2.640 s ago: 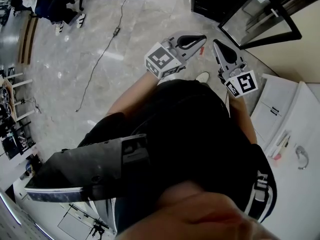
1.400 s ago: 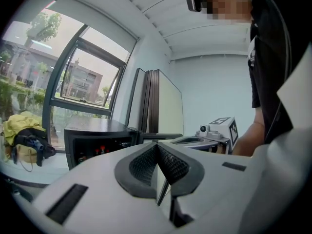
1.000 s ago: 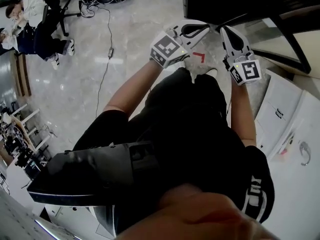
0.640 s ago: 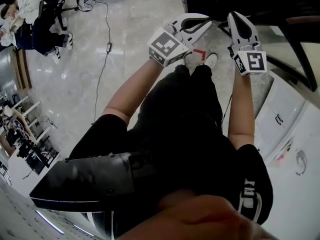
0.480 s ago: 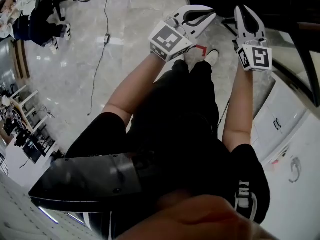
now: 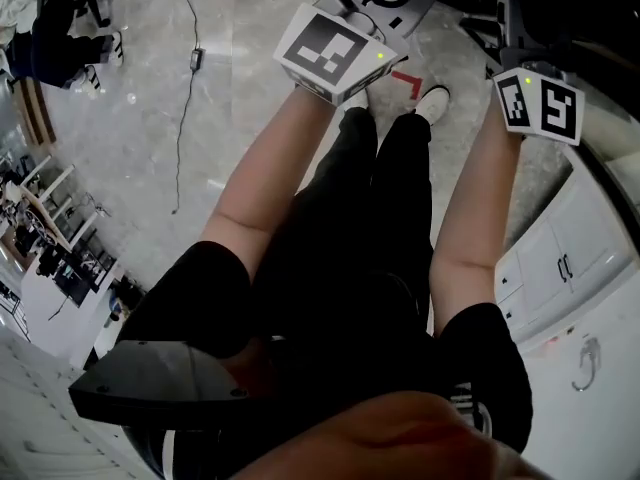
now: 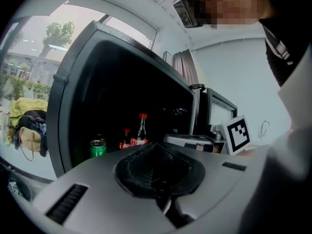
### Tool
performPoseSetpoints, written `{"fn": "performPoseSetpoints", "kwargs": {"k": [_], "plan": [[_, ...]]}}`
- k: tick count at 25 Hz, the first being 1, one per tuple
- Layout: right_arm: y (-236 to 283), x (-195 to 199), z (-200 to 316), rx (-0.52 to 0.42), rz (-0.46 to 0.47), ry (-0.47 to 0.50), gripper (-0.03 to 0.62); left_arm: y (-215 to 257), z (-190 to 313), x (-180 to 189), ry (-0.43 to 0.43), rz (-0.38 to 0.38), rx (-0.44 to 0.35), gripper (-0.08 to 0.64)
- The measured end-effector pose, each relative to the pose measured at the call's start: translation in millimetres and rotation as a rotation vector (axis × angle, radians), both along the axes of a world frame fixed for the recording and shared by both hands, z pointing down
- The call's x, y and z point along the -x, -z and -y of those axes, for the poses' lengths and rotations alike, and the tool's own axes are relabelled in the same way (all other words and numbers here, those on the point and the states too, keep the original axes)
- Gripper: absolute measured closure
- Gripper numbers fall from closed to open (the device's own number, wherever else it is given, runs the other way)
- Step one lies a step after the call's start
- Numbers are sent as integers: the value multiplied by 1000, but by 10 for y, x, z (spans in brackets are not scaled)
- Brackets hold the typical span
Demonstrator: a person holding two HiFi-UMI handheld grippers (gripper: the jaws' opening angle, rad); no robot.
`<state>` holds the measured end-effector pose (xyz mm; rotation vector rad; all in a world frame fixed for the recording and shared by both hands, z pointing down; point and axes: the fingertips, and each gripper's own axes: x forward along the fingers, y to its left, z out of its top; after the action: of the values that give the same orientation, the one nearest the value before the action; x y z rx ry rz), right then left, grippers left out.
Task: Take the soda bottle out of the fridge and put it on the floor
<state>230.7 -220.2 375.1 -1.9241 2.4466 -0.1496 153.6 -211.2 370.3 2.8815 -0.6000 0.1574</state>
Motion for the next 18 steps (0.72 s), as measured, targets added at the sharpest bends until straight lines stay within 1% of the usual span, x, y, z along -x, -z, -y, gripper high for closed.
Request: {"fn": "performPoseSetpoints", "kwargs": {"k": [1, 2, 5, 8, 10, 13, 18], "plan": [[-45, 2, 58, -1, 0, 4, 570, -38, 46, -25, 5, -5, -4, 560], [-89, -1, 119, 2, -1, 6, 550, -70, 93, -49, 10, -9, -8, 559], [-196, -25, 306, 20, -10, 14, 455, -125, 228, -105, 32, -22, -18, 560], [-249, -101, 438, 35, -32, -7, 372, -157, 305, -159, 40, -22, -30, 560], [-290, -151, 521, 49, -48, -13, 332, -173, 357, -176, 46, -23, -23, 560], [-325, -185, 676, 62, -58, -19, 296, -176, 459, -173, 58, -34, -3, 560], [-409, -244, 856, 85, -49, -16, 273, -236, 544, -246, 63, -7, -7, 560]]}}
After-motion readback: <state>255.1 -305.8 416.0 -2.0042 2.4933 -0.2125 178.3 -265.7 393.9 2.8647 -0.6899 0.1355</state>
